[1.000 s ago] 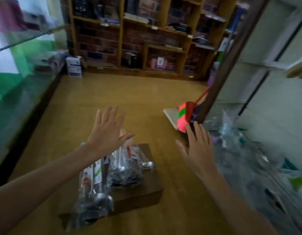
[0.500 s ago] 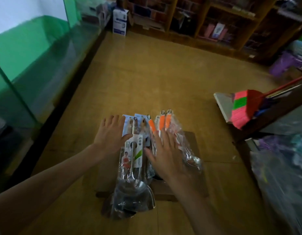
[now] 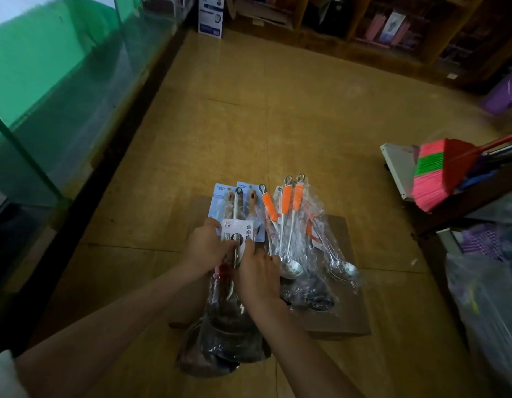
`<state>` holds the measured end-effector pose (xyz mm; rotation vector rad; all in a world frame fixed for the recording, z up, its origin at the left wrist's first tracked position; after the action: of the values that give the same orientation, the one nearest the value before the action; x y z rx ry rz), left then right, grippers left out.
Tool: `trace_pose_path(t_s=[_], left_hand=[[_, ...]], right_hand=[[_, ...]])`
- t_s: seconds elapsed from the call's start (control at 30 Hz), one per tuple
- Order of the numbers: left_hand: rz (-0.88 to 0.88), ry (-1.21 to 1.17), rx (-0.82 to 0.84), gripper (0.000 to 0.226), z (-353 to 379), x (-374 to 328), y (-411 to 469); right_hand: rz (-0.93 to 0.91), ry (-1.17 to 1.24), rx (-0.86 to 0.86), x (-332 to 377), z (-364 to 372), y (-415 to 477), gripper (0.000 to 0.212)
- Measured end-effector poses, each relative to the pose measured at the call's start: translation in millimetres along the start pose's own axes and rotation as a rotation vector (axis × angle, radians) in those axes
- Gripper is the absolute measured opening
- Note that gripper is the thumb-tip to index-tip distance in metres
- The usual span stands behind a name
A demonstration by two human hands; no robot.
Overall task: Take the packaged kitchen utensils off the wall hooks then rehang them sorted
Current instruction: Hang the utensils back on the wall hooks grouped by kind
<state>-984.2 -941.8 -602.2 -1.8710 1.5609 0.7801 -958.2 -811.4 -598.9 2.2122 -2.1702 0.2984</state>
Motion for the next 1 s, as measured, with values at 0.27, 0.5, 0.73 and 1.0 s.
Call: trace_pose_path(t_s=[0.27, 0.5, 0.73, 1.0], left_hand=[[-0.106, -0.138, 0.109, 0.041, 5, 10, 4], [-0.212, -0.443, 0.082, 0.041, -7, 4, -6], [-0.130, -0.515, 0.107, 0.024, -37, -30, -6], [0.099, -0.563, 0.092, 0.020, -65, -140, -9]], right_hand=[[0.023, 0.061, 0.005, 2, -13, -11, 0.049], [0.064, 0.320, -0.027, -3, -13, -16, 0.087], [0.162, 0.798, 0.184, -18, -35, -21, 0.048], [0.103, 1.010, 0.136, -51, -108, -24, 0.026]])
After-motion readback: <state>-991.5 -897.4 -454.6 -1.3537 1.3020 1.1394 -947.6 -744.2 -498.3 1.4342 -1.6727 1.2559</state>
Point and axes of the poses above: each hand's wrist, its own y-axis towards the middle knuckle, its own z-axis out of the palm, x = y × z, the point moved 3 cm from there along y, towards the middle knuckle, and after that the axes turned 12 degrees about z, right-handed, at the moved point
